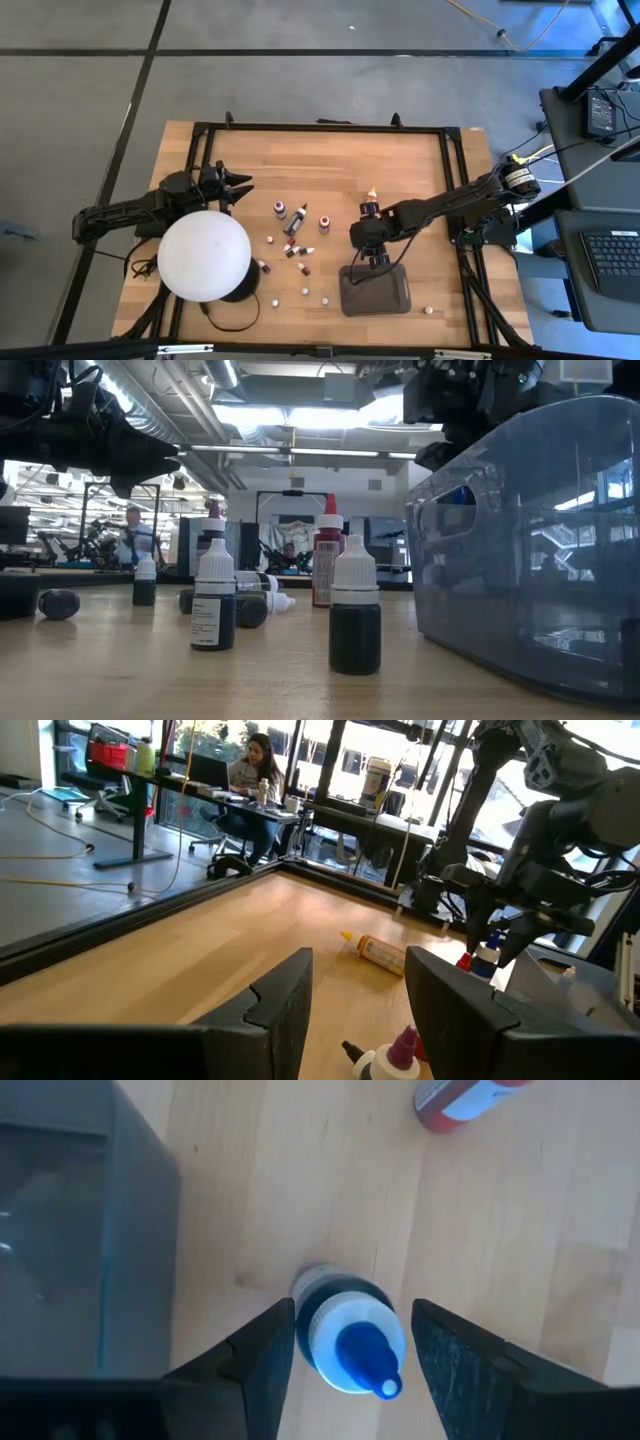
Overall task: Pick & Place food coloring
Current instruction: Put the large blue food coloring bottle into the bin
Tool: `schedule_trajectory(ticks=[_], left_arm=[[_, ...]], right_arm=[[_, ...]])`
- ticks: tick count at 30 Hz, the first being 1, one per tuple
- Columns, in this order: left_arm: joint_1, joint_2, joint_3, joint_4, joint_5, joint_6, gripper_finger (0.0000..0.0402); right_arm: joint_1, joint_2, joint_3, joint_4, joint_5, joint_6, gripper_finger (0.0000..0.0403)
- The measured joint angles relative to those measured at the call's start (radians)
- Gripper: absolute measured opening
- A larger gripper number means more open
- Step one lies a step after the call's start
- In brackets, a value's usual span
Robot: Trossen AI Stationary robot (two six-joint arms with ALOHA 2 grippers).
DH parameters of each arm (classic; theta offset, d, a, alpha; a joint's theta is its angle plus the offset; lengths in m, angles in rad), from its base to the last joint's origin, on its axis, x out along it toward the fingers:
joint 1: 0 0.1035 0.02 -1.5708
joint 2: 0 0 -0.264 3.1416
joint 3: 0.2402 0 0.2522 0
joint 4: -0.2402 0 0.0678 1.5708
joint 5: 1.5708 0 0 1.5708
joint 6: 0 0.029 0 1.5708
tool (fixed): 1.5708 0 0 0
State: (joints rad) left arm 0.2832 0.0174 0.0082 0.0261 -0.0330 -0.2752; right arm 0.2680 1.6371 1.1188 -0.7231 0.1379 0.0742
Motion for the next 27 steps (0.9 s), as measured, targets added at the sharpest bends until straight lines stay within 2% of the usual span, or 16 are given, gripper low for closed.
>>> schedule_trajectory(ticks=[11, 19, 24, 27], left_arm=[[0.0, 0.0, 0.0, 0.0, 0.0, 0.0, 0.0157], [0.0, 0.0, 0.0, 0.0, 0.0, 0.0, 0.0157], [0.0, 0.0, 0.0, 0.0, 0.0, 0.0, 0.0157], [0.0, 0.0, 0.0, 0.0, 0.0, 0.0, 0.0157]], right_arm=[[0.001, -0.002, 0.001, -0.001, -0.013, -0.006, 0.0128], [0.0, -0.002, 0.001, -0.002, -0.024, -0.001, 0.0135], [0.0, -0.018, 0.0, -0.021, -0.027, 0.002, 0.0124], [0.0, -0.037, 0.044, -0.068, -0.027, 0.036, 0.0124]])
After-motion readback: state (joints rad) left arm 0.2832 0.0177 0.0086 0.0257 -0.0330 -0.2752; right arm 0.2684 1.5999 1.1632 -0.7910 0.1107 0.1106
